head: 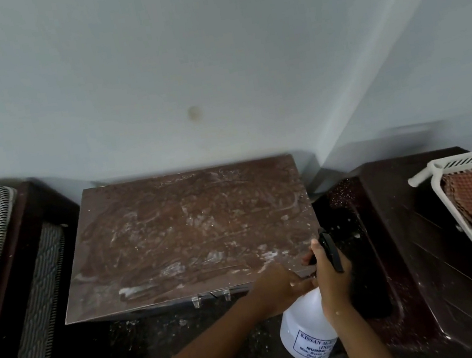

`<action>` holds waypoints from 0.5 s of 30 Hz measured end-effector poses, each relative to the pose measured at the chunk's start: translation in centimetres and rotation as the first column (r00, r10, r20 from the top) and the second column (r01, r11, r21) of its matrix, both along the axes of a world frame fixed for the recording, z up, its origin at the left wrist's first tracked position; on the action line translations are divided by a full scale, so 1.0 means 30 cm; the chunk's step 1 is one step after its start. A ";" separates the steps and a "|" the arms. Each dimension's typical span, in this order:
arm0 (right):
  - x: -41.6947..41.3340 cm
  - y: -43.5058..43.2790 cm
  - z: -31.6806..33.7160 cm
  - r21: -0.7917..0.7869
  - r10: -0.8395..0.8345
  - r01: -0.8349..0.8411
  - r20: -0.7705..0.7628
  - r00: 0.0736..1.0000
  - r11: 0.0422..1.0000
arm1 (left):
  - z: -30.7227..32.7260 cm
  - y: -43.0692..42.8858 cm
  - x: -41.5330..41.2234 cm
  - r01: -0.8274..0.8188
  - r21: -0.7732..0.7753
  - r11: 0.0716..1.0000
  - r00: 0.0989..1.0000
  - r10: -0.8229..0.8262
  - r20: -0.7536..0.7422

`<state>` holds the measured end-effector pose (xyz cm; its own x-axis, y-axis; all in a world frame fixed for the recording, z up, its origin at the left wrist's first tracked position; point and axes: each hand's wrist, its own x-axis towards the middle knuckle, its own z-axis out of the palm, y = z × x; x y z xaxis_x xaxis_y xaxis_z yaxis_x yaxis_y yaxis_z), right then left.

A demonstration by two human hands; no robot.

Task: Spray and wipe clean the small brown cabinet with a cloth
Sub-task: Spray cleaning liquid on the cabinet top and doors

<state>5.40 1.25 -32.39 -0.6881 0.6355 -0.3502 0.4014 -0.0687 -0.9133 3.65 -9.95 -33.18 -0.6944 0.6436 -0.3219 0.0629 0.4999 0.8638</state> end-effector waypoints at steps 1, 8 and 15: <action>0.013 0.011 -0.003 0.009 -0.008 0.008 -0.004 1.000 1.000 | -0.010 0.011 0.010 0.009 0.013 1.000 1.000 -0.009 -0.002; 0.112 0.053 -0.051 0.016 0.090 -0.091 0.026 0.996 0.996 | -0.035 0.036 0.071 0.106 -0.056 0.993 0.985 -0.097 0.141; 0.196 0.047 -0.116 0.052 0.140 -0.148 0.139 0.980 0.988 | -0.035 0.015 0.130 0.157 -0.098 0.983 0.944 -0.121 0.306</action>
<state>11.29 2.66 -35.86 -0.7234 0.5564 -0.4087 0.5223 0.0539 -0.8511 7.55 -9.51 -34.22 -0.4612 0.6711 -0.5804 -0.1118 0.6050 0.7883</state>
